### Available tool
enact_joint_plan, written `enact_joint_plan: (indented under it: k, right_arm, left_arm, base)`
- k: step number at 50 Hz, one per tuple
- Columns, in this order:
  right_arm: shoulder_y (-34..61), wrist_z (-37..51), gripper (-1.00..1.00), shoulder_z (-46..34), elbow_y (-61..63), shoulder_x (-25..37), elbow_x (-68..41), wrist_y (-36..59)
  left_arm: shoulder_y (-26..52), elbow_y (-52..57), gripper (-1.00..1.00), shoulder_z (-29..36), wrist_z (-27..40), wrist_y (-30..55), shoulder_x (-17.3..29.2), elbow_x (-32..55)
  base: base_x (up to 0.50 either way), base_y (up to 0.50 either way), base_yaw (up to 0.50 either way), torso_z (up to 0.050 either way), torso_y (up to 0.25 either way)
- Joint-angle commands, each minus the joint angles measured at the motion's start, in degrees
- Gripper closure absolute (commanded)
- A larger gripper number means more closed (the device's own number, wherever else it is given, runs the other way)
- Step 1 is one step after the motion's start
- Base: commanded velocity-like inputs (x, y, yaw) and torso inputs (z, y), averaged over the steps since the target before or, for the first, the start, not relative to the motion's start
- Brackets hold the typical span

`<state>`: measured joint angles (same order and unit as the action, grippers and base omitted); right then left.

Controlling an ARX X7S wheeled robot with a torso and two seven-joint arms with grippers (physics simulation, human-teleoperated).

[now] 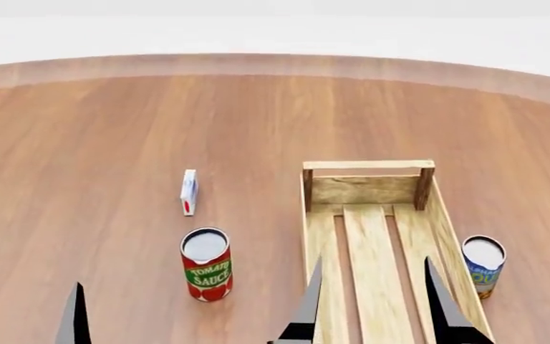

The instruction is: Pick up the butter and put it in the tray.

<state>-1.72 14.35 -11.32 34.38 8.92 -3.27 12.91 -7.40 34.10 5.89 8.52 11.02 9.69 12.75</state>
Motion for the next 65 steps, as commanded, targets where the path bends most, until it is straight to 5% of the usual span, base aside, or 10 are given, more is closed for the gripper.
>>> enact_joint_plan:
  k: [1, 15, 65]
  right_arm:
    - [0.21, 0.00, -1.00, 0.04, -0.45, 0.08, 0.19, -0.10]
    - [-0.58, -1.23, -1.00, -0.54, -1.61, 0.69, -2.91, -5.89]
    - [-0.30, 0.25, -1.00, -2.39, -1.96, 2.78, -4.29, -6.85]
  left_arm:
    - [-0.04, 0.32, -1.00, -0.20, 0.13, 0.06, 0.05, -0.07]
    - [0.21, -0.21, -1.00, 0.13, 0.70, -0.47, 0.54, 0.42]
    - [0.31, -0.25, -1.00, 1.07, 2.84, -1.25, 2.42, 1.91]
  base:
    - [0.50, 0.00, 0.00, 0.000, 0.000]
    - [0.25, -0.02, 0.00, 0.000, 0.001]
    - [0.00, -0.50, 0.00, 0.000, 0.000]
